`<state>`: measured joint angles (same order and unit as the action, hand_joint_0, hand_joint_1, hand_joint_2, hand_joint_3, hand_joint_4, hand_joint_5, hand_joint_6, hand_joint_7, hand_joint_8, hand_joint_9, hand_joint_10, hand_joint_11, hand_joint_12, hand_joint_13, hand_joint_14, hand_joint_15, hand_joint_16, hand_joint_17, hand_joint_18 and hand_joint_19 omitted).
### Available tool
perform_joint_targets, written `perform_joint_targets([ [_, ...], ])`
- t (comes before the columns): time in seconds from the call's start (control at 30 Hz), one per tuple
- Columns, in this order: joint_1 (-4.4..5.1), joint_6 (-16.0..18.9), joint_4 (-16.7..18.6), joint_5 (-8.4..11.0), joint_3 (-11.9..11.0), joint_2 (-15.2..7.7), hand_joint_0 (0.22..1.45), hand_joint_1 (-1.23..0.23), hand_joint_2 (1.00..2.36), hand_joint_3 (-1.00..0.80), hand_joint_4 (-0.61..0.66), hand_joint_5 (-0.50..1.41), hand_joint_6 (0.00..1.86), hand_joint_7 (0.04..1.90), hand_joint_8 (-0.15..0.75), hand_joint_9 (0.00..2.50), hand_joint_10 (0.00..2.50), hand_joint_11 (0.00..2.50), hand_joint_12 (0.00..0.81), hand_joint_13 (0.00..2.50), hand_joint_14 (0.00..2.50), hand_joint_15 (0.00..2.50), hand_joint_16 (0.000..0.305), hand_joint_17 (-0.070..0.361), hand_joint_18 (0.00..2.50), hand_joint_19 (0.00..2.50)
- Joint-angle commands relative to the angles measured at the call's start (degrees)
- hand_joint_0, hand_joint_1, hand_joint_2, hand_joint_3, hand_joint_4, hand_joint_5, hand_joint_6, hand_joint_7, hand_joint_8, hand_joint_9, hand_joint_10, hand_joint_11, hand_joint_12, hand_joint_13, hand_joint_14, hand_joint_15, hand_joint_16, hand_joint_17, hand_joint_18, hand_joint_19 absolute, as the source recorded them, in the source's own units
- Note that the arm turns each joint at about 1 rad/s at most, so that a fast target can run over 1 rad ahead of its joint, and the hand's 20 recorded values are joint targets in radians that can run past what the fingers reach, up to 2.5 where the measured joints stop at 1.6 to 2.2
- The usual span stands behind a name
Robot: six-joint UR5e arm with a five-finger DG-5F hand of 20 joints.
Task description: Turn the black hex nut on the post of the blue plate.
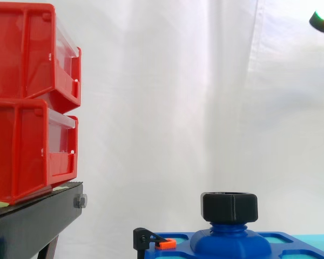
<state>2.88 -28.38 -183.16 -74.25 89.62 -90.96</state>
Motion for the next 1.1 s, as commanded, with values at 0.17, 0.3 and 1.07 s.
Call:
perform_joint_targets([
  [0.17,1.34,-1.9,1.7,0.86,-4.7,-7.8,0.49,-0.45,1.0,-0.5,0.16,-0.21,0.5,0.77,0.259,0.53,0.01,0.24,0.381,0.3,0.0,0.07,0.06,0.136,0.1,0.06],
  [0.3,1.52,-2.6,1.9,0.68,-7.0,-10.7,0.49,-0.46,1.0,-0.5,0.17,-0.2,0.5,0.77,0.259,0.58,0.01,0.26,0.378,0.33,0.0,0.07,0.059,0.133,0.13,0.06],
  [1.07,1.69,-7.3,3.2,-1.95,-20.3,-25.7,0.5,-0.46,1.0,-0.49,0.17,-0.2,0.5,0.76,0.261,0.62,0.01,0.29,0.373,0.38,0.0,0.08,0.057,0.127,0.18,0.06],
])
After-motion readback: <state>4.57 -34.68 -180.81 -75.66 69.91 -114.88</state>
